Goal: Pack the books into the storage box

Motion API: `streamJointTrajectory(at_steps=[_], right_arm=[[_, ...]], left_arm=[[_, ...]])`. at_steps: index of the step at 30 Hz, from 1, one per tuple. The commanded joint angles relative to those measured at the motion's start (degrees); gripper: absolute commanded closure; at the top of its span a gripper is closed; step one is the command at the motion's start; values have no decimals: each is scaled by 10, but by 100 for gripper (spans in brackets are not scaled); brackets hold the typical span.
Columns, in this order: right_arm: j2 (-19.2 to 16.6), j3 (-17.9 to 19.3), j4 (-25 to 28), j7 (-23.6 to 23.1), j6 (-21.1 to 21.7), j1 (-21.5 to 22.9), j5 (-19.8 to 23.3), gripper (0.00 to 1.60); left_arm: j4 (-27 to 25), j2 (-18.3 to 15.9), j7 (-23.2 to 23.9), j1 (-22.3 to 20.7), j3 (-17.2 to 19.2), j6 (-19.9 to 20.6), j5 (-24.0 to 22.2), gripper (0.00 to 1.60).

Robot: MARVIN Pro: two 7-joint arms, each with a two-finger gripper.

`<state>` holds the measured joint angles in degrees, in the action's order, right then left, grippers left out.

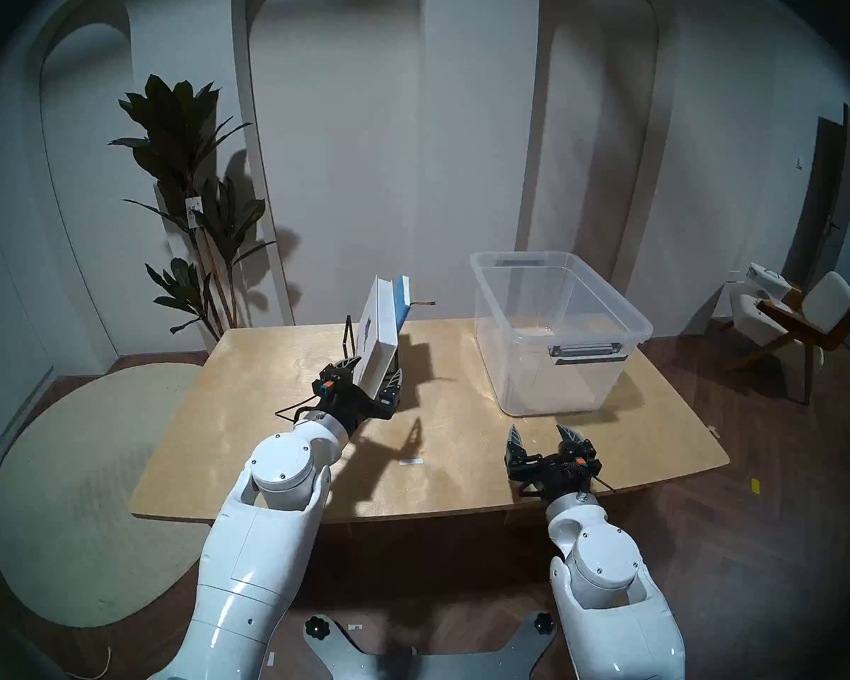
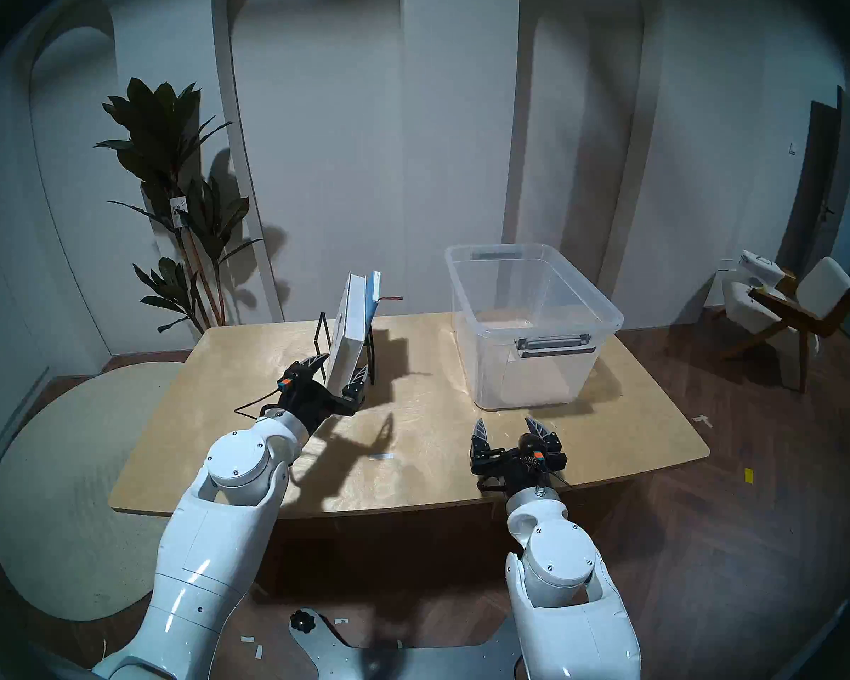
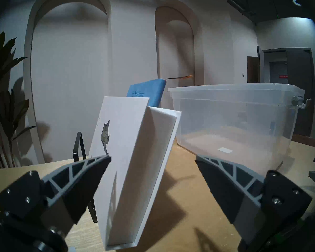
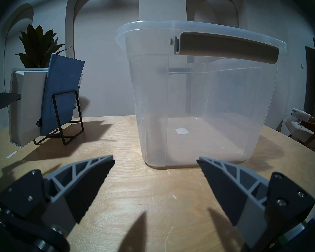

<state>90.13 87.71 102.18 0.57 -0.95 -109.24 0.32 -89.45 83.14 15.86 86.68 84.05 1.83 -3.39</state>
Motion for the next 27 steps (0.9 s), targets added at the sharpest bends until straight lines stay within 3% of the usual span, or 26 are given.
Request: streamJointTrajectory(at_steps=[1,14,15,17,27], right_arm=[[1,1,13,1,-3,1,0,0],[0,1,13,1,-3,2,0,0],[0,1,13,1,-3,1,0,0],[1,1,13,1,-3,1,0,0],[0,1,12,1,-3,2,0,0]], left_arm=[[16,13,-16,-53,-1,11,6,0],[79,19,-31,-95,10,3,6,0],[81,20,-32,-95,12,5,5,93],[81,16,-33,-96,12,11,9,160],[38,-16,-90,-90,10,20,83,160]])
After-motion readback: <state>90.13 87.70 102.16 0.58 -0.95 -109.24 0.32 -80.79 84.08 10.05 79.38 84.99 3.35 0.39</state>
